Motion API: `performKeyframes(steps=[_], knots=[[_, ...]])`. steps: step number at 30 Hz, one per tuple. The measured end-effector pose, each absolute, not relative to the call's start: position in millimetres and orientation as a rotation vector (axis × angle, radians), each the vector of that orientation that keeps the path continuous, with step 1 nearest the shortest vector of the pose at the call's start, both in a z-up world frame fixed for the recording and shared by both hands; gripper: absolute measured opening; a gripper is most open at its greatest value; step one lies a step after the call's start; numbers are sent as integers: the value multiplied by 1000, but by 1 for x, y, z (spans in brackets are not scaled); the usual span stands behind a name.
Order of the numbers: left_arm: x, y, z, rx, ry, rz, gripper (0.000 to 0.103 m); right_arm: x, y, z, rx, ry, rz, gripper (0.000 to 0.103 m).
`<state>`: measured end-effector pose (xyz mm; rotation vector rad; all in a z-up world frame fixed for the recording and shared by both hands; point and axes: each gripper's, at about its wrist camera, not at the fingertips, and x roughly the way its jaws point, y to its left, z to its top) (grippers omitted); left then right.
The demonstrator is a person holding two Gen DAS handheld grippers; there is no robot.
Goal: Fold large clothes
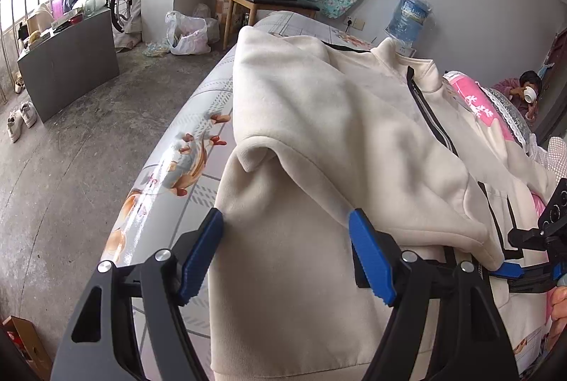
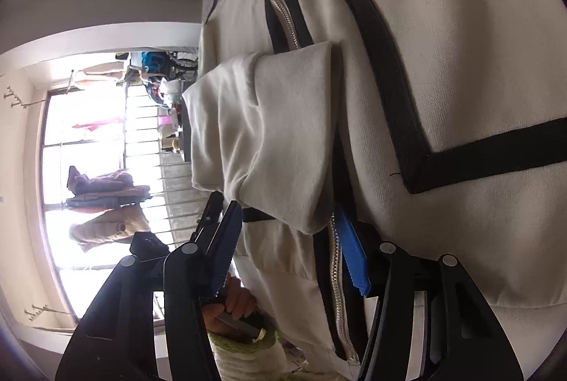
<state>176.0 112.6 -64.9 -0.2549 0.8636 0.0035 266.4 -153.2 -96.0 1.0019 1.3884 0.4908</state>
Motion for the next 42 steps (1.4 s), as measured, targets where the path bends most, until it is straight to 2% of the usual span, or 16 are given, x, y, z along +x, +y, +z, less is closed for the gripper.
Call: performKeyframes(steps=[3, 4, 5, 7, 12, 17, 20, 23, 28, 34, 36, 39, 41, 42], knots=[[176, 112, -65, -255, 865, 3, 71, 270, -146, -92, 956, 1388, 461, 37], [176, 112, -65, -255, 864, 3, 71, 271, -144, -89, 928, 1385, 446, 22], [176, 112, -65, -254, 864, 3, 71, 270, -141, -88, 905, 1381, 435, 13], [176, 112, -65, -255, 864, 4, 71, 272, -134, -86, 876, 1361, 428, 8], [179, 115, -63, -270, 860, 0, 71, 300, -112, -28, 703, 1211, 463, 6], [180, 114, -63, -258, 861, 2, 71, 326, -110, 82, 462, 886, 461, 6], [180, 113, -63, -250, 863, 5, 71, 322, -144, 111, 388, 774, 397, 6], [182, 112, -63, -239, 866, 8, 71, 323, -181, 84, 362, 812, 287, 6], [183, 109, -64, -221, 875, 13, 71, 342, -205, -16, 341, 1089, 175, 7], [185, 111, -56, -199, 911, 25, 68, 344, -243, -8, 377, 986, 125, 3], [181, 116, -45, -203, 902, 31, 68, 345, -247, -4, 360, 1003, 146, 3], [178, 120, -24, -156, 885, 49, 68, 349, -249, -12, 365, 1097, 221, 12], [182, 122, -15, -125, 894, 58, 68, 351, -252, -17, 385, 1140, 239, 43], [187, 122, -13, -112, 904, 61, 68, 355, -254, -21, 410, 1152, 241, 47]])
